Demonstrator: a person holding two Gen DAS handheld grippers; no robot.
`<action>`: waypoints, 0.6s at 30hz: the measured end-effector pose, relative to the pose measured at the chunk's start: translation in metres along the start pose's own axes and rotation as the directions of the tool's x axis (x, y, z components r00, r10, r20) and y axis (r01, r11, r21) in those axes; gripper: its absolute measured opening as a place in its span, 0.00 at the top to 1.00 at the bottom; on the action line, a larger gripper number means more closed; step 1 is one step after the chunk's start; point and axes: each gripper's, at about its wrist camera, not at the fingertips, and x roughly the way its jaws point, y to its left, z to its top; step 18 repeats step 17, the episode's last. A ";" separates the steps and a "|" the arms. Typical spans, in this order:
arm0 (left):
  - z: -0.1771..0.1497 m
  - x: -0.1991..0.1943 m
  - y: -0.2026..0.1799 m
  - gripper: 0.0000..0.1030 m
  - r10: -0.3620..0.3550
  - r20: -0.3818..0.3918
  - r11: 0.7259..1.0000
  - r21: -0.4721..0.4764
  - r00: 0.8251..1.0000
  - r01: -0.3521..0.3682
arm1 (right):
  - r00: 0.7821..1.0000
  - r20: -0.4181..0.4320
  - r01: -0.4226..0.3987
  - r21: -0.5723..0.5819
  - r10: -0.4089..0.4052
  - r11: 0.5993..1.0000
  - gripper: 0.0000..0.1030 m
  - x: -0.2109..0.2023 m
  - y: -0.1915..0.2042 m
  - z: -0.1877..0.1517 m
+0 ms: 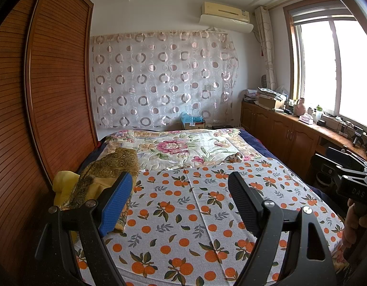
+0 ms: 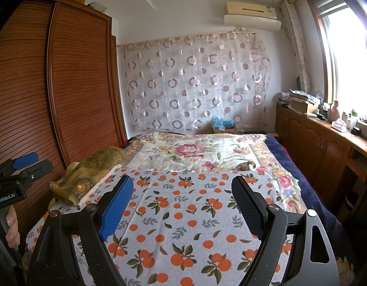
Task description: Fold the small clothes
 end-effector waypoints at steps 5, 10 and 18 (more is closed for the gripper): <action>0.000 0.000 0.000 0.19 -0.001 0.001 1.000 0.000 1.000 0.001 | 1.000 0.002 0.001 0.002 -0.001 1.000 0.17 0.001 -0.001 0.000; -0.001 0.000 0.000 0.20 0.001 0.001 1.000 0.001 1.000 -0.001 | 1.000 0.003 0.002 0.001 -0.002 1.000 0.17 0.001 -0.002 0.000; -0.002 0.000 0.000 0.19 0.001 0.002 1.000 0.001 1.000 -0.001 | 1.000 0.004 0.003 0.002 -0.003 1.000 0.17 0.002 -0.004 -0.001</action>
